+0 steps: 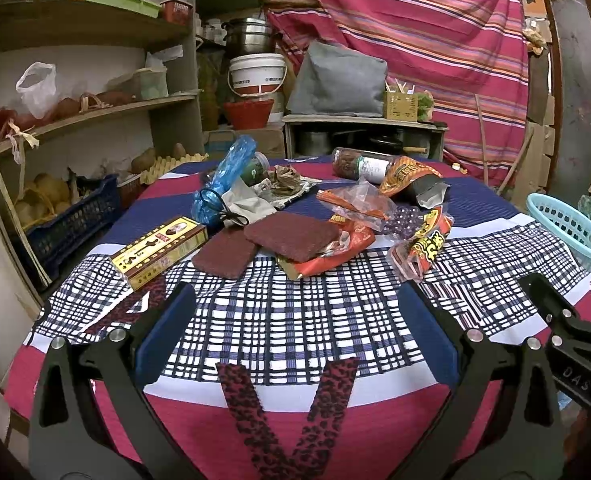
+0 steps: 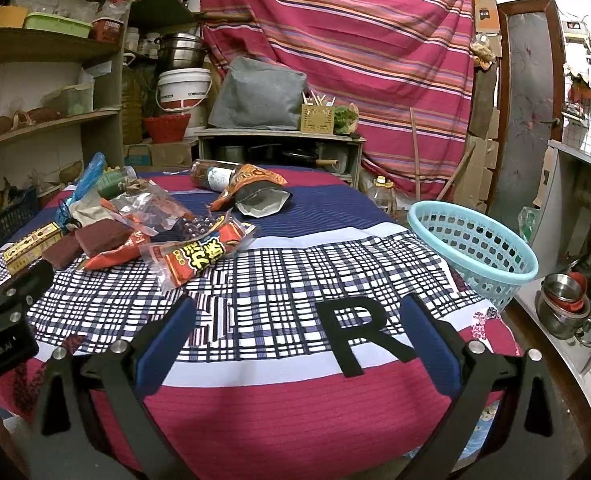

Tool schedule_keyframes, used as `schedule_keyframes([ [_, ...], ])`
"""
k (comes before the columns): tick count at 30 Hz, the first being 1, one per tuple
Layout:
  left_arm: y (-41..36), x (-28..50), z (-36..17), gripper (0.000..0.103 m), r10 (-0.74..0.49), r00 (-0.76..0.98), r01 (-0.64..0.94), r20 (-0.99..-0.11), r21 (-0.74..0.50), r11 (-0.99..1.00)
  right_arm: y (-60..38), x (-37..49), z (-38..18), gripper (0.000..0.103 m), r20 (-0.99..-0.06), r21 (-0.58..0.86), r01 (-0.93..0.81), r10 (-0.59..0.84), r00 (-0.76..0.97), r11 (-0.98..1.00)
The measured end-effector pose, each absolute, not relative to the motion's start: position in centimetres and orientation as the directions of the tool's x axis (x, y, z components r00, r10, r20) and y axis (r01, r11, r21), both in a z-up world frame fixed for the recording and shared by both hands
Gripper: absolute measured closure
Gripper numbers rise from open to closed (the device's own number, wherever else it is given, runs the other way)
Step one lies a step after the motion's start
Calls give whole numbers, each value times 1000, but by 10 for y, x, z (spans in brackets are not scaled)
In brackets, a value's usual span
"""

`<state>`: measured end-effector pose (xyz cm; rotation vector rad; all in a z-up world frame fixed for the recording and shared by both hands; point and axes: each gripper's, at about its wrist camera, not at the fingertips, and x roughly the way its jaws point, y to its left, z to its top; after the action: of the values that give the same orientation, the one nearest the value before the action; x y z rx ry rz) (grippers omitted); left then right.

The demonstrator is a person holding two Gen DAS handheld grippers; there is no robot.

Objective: Collect trash

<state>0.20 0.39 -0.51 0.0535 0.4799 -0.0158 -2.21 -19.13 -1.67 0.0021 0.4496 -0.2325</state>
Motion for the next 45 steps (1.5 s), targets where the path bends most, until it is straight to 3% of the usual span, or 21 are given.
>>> schedule_keyframes([
  [31, -1, 7, -5, 5, -21, 871, 47, -490, 40, 998, -203, -19, -15, 4, -451, 33, 235, -196, 871, 971],
  [37, 4, 28, -6, 5, -39, 845, 55, -533, 13, 998, -203, -4, -12, 4, -440, 4, 213, -190, 878, 977],
  [41, 4, 43, -2, 5, 16, 859, 27, -512, 76, 997, -201, 10, -6, 4, -420, -59, 218, -222, 880, 974],
  [45, 11, 65, -2, 5, 42, 856, 6, -515, 92, 996, -216, 31, -7, 4, -486, 32, 221, -178, 855, 975],
])
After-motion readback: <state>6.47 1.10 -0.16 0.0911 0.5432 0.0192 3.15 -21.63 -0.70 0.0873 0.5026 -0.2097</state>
